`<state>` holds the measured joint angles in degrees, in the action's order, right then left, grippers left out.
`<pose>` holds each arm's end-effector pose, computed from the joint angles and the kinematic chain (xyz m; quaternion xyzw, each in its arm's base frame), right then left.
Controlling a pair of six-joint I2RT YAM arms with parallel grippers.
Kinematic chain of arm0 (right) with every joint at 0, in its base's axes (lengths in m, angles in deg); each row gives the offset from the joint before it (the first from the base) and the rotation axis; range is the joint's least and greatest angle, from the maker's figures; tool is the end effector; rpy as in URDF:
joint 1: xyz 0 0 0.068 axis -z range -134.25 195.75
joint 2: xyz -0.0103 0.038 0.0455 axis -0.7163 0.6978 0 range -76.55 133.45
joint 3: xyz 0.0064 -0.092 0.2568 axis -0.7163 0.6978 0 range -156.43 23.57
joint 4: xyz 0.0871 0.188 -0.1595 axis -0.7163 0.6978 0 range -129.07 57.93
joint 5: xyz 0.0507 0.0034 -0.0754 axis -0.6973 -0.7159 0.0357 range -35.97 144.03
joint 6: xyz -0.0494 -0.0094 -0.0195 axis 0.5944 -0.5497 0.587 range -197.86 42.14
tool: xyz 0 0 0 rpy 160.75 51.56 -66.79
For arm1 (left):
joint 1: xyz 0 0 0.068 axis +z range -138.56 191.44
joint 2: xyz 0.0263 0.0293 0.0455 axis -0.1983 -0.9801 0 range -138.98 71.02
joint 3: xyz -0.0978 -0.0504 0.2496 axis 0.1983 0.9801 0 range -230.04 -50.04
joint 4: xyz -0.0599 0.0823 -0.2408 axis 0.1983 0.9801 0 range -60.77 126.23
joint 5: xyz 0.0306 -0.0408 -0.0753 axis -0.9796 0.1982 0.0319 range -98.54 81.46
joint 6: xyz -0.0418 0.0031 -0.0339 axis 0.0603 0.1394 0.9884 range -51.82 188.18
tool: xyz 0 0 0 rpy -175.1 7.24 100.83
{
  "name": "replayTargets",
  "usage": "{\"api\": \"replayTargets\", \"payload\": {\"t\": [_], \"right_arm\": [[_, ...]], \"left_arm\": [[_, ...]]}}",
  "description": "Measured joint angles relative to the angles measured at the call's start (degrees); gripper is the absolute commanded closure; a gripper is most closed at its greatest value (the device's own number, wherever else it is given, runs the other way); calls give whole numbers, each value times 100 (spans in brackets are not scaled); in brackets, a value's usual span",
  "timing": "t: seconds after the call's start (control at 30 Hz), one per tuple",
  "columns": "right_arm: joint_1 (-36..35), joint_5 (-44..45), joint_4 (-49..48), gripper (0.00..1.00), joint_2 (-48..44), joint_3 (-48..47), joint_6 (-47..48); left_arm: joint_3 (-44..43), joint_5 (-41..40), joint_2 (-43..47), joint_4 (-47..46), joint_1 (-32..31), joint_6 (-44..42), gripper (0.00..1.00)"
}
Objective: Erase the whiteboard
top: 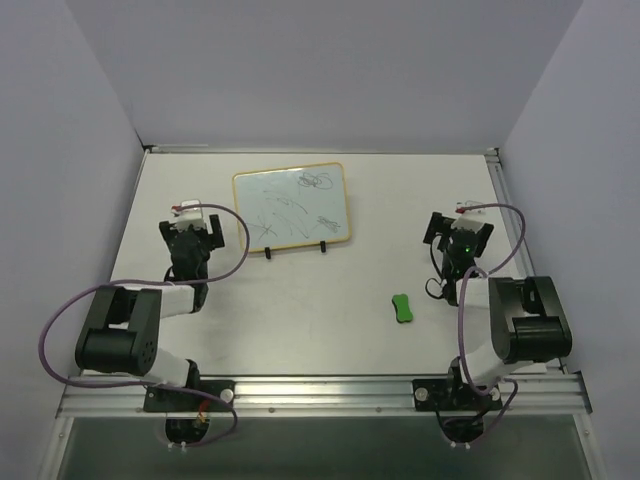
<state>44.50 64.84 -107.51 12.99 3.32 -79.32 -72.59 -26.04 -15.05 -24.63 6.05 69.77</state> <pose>0.2698 -0.0009 0.1680 0.0673 0.7090 -0.0506 0.7002 0.2710 -0.0148 0.1662 -0.0730 0.7580 0.0772 0.6435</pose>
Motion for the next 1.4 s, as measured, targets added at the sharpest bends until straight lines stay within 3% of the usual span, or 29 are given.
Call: {"api": "replayTargets", "payload": {"t": [0.2,0.37,0.47,0.63,0.87,0.97,1.13,1.4], "right_arm": [[-79,678,1419,1,-649,-846,-501],[-94,778,3829,0,-619,-2031,-1178],[-13,-175,4400,1,-621,-2365,-1255],[323,-2039,4771,0,-988,-1921,-1572],[485,-3161,5683,0,-1331,-2013,-1851],[798,-3674,5788,1,-1628,-1875,-2000],[968,-3838,6273,11,-1770,-1862,-1939],[-1019,-2612,7385,19,-1963,-1971,-2302]], "left_arm": [[-146,-813,675,350,-557,-205,6],[-151,-1464,1307,898,-820,-17,6],[-151,-1659,1648,1141,-933,111,6],[-160,-1757,2531,1799,-1123,520,6],[-437,-2310,4347,3429,-1211,2433,6],[-651,-2155,4999,4201,-1209,2988,6],[-1032,-1360,5606,5495,-1209,3307,6],[-1954,-208,5322,7149,-1209,3506,6]]}}
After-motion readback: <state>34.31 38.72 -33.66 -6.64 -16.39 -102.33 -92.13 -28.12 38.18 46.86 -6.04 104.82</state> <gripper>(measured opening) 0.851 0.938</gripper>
